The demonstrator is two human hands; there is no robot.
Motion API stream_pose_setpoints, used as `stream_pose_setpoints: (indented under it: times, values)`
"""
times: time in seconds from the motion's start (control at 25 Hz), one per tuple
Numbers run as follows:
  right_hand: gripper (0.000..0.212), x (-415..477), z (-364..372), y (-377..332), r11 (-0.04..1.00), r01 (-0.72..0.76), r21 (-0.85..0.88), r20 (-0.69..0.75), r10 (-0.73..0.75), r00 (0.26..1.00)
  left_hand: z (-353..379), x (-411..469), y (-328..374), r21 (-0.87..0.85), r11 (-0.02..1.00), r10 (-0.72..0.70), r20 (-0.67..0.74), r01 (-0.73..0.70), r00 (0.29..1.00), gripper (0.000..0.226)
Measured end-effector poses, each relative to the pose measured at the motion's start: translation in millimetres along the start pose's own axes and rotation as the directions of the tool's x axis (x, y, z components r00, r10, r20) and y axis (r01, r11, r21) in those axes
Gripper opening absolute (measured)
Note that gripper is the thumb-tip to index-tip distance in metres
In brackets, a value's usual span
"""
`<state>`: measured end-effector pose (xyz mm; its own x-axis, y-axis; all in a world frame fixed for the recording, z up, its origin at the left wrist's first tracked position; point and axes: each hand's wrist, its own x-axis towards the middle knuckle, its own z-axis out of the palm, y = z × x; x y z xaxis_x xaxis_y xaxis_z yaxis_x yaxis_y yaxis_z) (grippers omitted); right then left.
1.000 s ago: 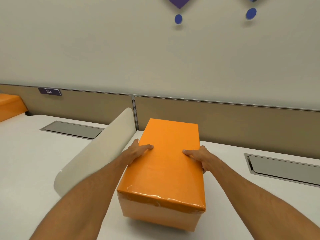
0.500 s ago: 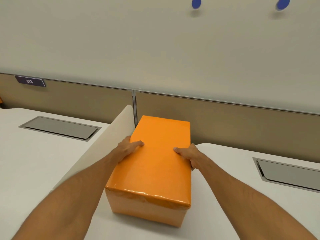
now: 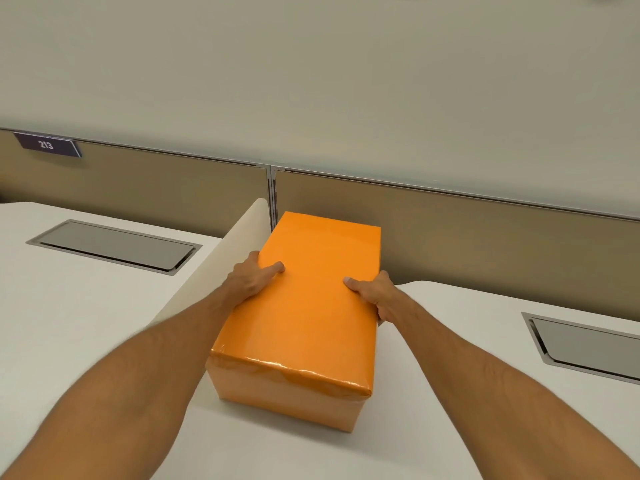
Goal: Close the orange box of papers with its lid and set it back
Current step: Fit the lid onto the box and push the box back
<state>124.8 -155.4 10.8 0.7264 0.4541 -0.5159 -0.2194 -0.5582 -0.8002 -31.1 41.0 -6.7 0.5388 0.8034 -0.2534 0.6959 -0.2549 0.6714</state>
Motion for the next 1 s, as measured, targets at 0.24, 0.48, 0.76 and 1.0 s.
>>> stream_pose_setpoints:
  times: [0.24,0.48,0.76,1.0]
  values:
    - [0.096,7.1,7.2,-7.4,1.000,-0.002,0.012,0.006,0.002,1.000,-6.4,15.4,-1.4,0.097,0.995,0.030,-0.025,-0.028,0.999,0.079]
    - [0.097,16.4,10.4,-12.0,1.000,0.007,0.017,0.005,-0.008,1.000,-8.2,29.7,-2.7,0.126,0.991,0.047,-0.040,-0.042,0.998,0.079]
    - [0.096,23.8,14.1,-14.6,1.000,0.027,-0.001,0.004,-0.027,1.000,-11.6,35.3,-1.5,0.160,0.986,0.052,-0.040,-0.045,0.998,0.079]
    - [0.096,25.3,17.1,-16.3,1.000,0.022,-0.007,-0.007,-0.022,1.000,-9.6,35.9,-0.3,0.242,0.967,0.097,-0.081,-0.075,0.992,0.078]
